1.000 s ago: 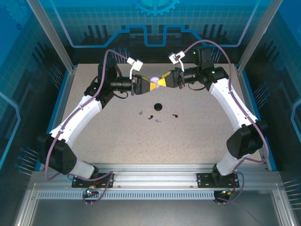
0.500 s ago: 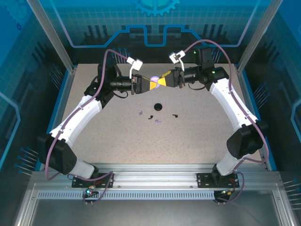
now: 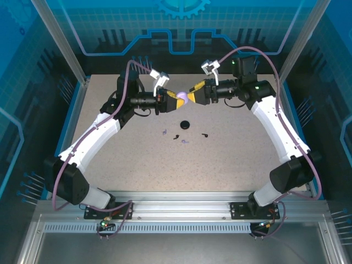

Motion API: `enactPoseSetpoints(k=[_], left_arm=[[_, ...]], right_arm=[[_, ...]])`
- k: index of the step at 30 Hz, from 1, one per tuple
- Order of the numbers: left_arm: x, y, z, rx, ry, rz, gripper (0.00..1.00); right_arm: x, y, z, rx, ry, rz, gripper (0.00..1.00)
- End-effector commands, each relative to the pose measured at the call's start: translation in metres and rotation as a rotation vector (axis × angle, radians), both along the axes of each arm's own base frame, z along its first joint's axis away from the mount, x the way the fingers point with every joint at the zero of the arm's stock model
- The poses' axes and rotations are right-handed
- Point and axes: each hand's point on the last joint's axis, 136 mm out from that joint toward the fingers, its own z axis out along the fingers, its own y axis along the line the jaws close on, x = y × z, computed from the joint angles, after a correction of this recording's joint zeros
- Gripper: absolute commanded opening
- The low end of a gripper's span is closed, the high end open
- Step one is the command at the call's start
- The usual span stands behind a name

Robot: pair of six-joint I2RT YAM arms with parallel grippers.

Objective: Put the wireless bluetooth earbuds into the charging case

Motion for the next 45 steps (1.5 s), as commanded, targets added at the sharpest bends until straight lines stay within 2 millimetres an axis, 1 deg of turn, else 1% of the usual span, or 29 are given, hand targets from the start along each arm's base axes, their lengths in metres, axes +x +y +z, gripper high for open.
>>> enactPoseSetpoints(k=[1, 2, 5, 10, 12, 15, 18, 23, 30, 42, 45], left_arm=[[-0.015, 0.001, 0.006, 0.012, -0.213, -0.057, 0.10], [-0.019, 0.000, 0.004, 0.008, -0.238, -0.082, 0.10], [-0.019, -0.001, 0.004, 0.009, -0.239, -0.089, 0.10], [-0.029, -0.002, 0.008, -0.011, -0.249, -0.149, 0.11], [-0.032, -0.003, 0.009, -0.012, -0.255, -0.163, 0.11], [-0.040, -0.003, 0.010, -0.019, -0.260, -0.206, 0.12], [-0.046, -0.004, 0.010, -0.018, -0.259, -0.226, 0.11], [-0.051, -0.006, 0.011, -0.016, -0.257, -0.236, 0.11], [-0.052, -0.008, 0.013, -0.017, -0.254, -0.240, 0.12], [-0.057, -0.007, 0.017, -0.019, -0.259, -0.244, 0.12], [-0.060, -0.006, 0.016, -0.022, -0.264, -0.257, 0.12]], right_arm=[[-0.005, -0.007, -0.006, -0.051, -0.093, -0.034, 0.50], [-0.008, -0.008, -0.007, -0.063, -0.137, -0.036, 0.51], [-0.017, -0.010, -0.009, -0.089, -0.209, -0.028, 0.54], [-0.041, -0.006, -0.003, -0.076, -0.159, 0.115, 0.54], [-0.047, -0.003, -0.003, -0.070, -0.145, 0.150, 0.54], [-0.044, 0.000, -0.007, -0.099, -0.145, 0.143, 0.54], [-0.044, 0.003, -0.006, -0.097, -0.141, 0.153, 0.54], [-0.039, 0.010, -0.009, -0.119, -0.132, 0.148, 0.54], [-0.039, 0.019, -0.014, -0.123, -0.113, 0.169, 0.54], [-0.028, 0.019, -0.020, -0.156, -0.099, 0.126, 0.53], [-0.019, 0.016, -0.023, -0.180, -0.099, 0.081, 0.53]])
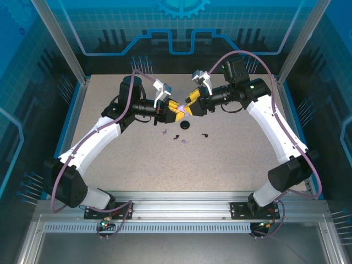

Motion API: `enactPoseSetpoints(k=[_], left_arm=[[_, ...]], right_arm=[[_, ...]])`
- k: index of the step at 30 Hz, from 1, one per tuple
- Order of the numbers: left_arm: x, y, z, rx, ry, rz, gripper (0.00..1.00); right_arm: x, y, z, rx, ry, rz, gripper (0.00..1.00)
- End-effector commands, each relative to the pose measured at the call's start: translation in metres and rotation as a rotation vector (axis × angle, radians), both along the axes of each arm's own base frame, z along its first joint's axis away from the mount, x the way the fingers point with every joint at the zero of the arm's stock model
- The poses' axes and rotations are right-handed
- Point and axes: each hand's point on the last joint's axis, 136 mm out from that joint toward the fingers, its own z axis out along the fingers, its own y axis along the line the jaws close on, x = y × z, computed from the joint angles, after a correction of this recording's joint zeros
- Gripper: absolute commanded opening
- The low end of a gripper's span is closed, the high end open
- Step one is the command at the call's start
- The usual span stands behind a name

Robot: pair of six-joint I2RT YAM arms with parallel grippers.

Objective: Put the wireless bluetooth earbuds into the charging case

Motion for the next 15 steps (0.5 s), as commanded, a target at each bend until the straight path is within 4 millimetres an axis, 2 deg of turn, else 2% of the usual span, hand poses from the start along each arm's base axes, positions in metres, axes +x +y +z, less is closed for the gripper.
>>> enactPoseSetpoints(k=[1, 15], left_arm=[[-0.023, 0.002, 0.028, -0.041, -0.093, -0.066, 0.12], [-0.039, 0.004, 0.030, -0.047, -0.118, -0.110, 0.13]], right_arm=[[0.011, -0.001, 0.000, -0.036, -0.017, -0.062, 0.52], [0.033, -0.012, -0.002, -0.044, -0.002, -0.169, 0.51]])
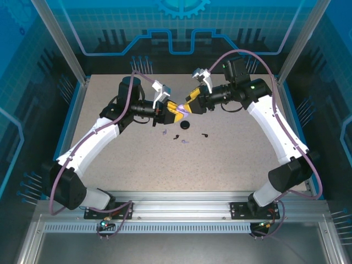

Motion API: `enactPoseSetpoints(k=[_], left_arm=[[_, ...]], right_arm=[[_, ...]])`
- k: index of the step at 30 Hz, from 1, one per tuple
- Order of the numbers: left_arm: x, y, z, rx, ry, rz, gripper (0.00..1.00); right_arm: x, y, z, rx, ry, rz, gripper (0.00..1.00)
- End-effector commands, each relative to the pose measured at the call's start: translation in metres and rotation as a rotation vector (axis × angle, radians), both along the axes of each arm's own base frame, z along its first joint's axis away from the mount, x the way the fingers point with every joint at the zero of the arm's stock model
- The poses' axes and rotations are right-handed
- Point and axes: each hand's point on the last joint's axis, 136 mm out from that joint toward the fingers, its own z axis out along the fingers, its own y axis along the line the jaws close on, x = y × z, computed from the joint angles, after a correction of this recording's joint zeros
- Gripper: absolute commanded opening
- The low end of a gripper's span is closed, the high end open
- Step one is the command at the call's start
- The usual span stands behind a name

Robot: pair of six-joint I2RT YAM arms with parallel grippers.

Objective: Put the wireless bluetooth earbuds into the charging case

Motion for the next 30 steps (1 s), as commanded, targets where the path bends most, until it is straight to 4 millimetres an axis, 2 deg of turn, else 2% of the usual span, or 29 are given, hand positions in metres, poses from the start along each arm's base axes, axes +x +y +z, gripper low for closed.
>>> enactPoseSetpoints(k=[1, 14, 22, 27, 30], left_arm=[[-0.034, 0.000, 0.031, -0.064, -0.118, -0.119, 0.13], [-0.028, -0.001, 0.021, -0.052, -0.083, -0.095, 0.12], [-0.009, 0.003, 0.003, -0.071, -0.037, 0.006, 0.11], [0.005, 0.015, -0.008, -0.107, 0.013, 0.096, 0.11], [0.006, 0.021, -0.017, -0.110, 0.046, 0.118, 0.11]], right_arm=[[0.027, -0.012, -0.005, -0.047, -0.030, -0.116, 0.51], [0.049, -0.033, -0.012, -0.073, -0.007, -0.261, 0.52], [0.066, -0.058, -0.048, -0.182, 0.065, -0.428, 0.56], [0.058, -0.064, -0.078, -0.238, 0.131, -0.434, 0.57], [0.051, -0.067, -0.100, -0.281, 0.164, -0.441, 0.57]])
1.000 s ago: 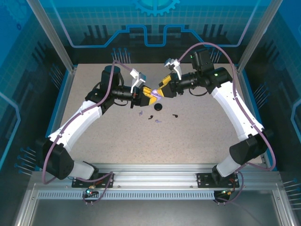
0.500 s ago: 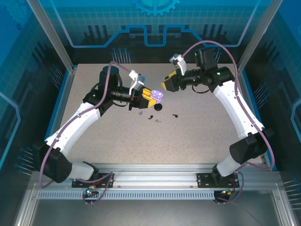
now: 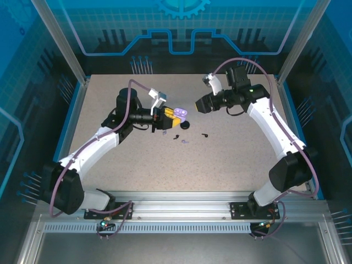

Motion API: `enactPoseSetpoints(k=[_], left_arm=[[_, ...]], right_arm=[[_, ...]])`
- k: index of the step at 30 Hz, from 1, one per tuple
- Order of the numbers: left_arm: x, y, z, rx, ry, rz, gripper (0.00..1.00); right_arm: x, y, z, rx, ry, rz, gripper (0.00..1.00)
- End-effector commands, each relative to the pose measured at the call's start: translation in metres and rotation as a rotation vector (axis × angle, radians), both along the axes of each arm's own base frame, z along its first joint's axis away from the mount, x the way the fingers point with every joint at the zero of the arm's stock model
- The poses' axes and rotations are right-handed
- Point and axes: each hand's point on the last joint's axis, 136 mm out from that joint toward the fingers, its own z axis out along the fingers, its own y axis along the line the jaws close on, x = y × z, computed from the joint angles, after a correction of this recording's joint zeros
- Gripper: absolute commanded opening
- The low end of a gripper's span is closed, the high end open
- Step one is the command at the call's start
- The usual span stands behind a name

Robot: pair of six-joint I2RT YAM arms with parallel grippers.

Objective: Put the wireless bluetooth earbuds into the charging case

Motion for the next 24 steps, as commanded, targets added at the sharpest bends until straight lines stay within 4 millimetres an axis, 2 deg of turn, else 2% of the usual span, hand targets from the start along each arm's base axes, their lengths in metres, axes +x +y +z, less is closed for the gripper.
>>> enactPoseSetpoints(k=[1, 7, 12, 19, 24], left_arm=[[0.000, 0.009, 0.018, -0.052, -0.047, 0.043, 0.11], [0.005, 0.024, 0.004, -0.079, -0.006, 0.115, 0.11], [-0.004, 0.028, -0.005, -0.066, 0.007, 0.131, 0.11], [-0.016, 0.037, -0.014, -0.029, -0.001, 0.177, 0.12], [-0.020, 0.040, -0.019, -0.028, 0.015, 0.187, 0.12]], right_arm=[[-0.010, -0.009, -0.016, -0.042, 0.033, -0.032, 0.57], [-0.031, -0.005, -0.067, -0.117, 0.131, -0.007, 0.57], [-0.046, 0.010, -0.106, -0.187, 0.180, 0.046, 0.56], [-0.054, 0.035, -0.148, -0.226, 0.224, 0.098, 0.55], [-0.052, 0.049, -0.175, -0.264, 0.248, 0.113, 0.53]])
